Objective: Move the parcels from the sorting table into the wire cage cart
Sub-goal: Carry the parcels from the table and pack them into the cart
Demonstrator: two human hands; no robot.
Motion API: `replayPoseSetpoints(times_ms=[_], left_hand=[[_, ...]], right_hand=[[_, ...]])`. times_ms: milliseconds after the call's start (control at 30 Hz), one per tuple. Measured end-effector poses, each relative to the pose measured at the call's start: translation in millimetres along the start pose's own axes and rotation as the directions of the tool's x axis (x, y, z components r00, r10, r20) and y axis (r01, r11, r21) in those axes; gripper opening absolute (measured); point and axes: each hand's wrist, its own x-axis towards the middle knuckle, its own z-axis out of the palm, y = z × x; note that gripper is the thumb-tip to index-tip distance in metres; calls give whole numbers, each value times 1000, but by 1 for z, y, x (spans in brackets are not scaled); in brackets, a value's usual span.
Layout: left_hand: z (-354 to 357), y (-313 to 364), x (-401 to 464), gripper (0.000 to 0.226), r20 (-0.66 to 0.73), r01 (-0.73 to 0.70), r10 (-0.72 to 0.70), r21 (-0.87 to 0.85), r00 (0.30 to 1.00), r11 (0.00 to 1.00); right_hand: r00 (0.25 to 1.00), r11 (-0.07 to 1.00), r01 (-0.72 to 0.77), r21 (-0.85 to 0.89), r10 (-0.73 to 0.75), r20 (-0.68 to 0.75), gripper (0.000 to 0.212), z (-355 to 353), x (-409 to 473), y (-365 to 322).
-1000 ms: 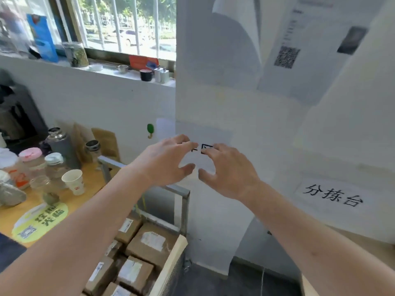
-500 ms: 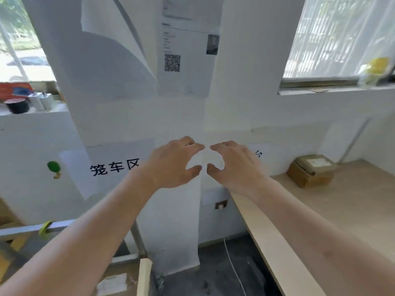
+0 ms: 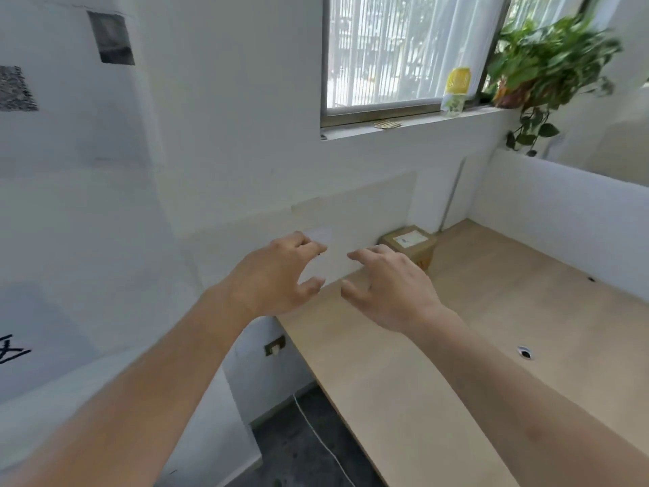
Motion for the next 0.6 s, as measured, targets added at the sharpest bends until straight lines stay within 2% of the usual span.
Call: replayPoseSetpoints(times_ms=[300, 600], left_hand=[[77, 16, 102, 59, 137, -81, 87, -51, 987, 995], [175, -23, 249, 62, 259, -170, 204, -148, 944, 974]], right_hand=[[972, 973, -229, -29, 230, 49, 59, 29, 40, 104], [888, 893, -448, -39, 449, 94, 56, 85, 146, 183]])
